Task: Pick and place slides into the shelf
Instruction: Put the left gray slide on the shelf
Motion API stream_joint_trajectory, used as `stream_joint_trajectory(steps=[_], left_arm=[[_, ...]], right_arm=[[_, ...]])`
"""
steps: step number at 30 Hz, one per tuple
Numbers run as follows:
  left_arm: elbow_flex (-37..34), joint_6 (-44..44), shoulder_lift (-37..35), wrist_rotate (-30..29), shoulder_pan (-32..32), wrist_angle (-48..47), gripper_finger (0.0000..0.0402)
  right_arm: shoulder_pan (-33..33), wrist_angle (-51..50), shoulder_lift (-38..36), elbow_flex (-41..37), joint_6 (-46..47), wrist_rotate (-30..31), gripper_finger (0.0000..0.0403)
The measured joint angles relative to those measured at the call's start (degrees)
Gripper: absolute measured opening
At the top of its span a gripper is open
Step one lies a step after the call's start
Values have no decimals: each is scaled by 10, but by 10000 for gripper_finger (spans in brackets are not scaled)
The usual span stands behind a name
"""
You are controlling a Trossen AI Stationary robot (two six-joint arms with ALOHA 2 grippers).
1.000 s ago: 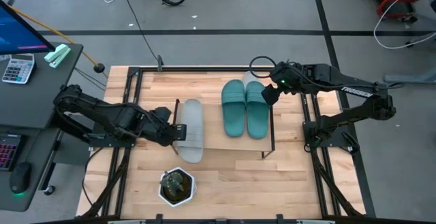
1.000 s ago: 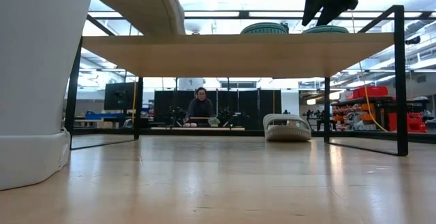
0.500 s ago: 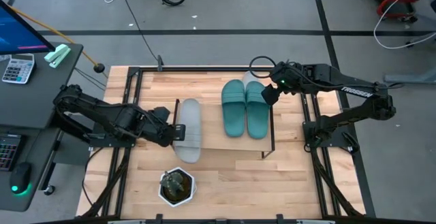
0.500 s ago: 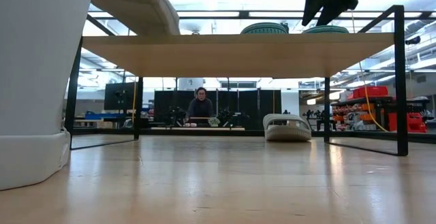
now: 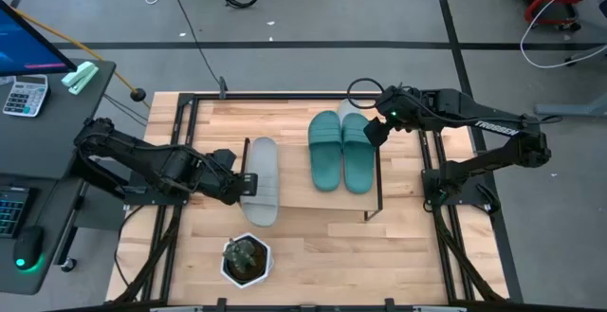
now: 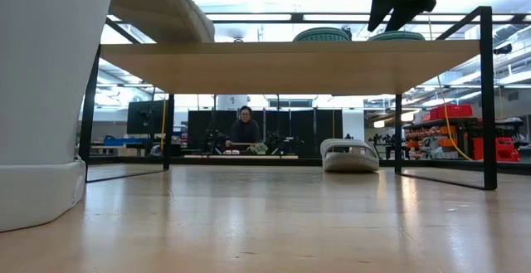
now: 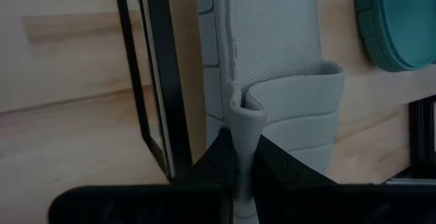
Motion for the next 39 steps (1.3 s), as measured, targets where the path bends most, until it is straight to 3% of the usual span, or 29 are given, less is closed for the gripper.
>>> stream_joint_trajectory(steps=[5, 13, 23, 33, 39], left_arm=[[-37, -5, -9, -2, 1, 82, 27], [-40, 8, -21, 2, 4, 72, 27], [-41, 46, -85, -39, 20, 66, 27], [-156, 35, -171, -48, 27, 196, 27], [-180, 50, -177, -1, 27, 195, 27]], right_arm=[[0, 0, 0, 0, 0, -3, 293], [0, 0, 0, 0, 1, -5, 293], [0, 0, 0, 0, 1, -5, 293], [0, 0, 0, 0, 15, -7, 293], [0, 0, 0, 0, 26, -7, 293]])
